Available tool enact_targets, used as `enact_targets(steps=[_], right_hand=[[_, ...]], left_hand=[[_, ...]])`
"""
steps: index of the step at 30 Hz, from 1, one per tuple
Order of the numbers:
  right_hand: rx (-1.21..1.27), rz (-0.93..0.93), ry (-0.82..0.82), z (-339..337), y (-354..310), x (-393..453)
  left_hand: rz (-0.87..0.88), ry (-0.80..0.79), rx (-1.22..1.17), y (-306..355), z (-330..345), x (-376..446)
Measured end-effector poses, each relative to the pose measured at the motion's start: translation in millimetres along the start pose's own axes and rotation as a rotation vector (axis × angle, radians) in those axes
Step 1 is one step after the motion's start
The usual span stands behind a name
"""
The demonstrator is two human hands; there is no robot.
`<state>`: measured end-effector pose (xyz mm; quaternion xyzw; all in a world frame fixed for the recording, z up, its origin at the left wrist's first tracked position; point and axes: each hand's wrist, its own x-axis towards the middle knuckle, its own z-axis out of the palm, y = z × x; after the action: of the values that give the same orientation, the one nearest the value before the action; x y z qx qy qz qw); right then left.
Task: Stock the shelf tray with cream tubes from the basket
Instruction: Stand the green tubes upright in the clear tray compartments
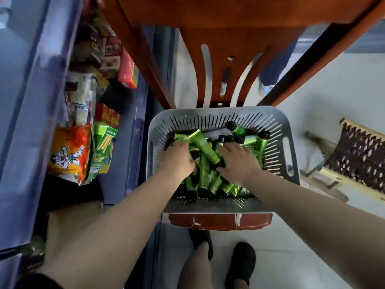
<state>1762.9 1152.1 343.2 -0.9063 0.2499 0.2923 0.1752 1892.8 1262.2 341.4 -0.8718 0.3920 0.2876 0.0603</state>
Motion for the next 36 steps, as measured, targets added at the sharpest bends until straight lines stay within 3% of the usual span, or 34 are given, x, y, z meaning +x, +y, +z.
enact_targets(steps=[8, 19, 28, 36], right_hand=[[0.11, -0.002, -0.013, 44.7, -21.7, 69.1], [0.212, 0.228, 0.065, 47.9, -36.4, 112.4], [0.165, 0.191, 0.103, 46.7, -25.8, 109.4], [0.426, 0.124, 0.174, 28.5, -18.0, 71.8]], left_hand=[[-0.128, 0.021, -0.318, -14.8, 56.5, 55.8], [-0.304, 0.058, -0.35, -0.7, 84.5, 85.5], [-0.405, 0.183, -0.85, -2.1, 98.1, 73.2], [-0.396, 0.187, -1.131, -15.1, 83.0, 42.2]])
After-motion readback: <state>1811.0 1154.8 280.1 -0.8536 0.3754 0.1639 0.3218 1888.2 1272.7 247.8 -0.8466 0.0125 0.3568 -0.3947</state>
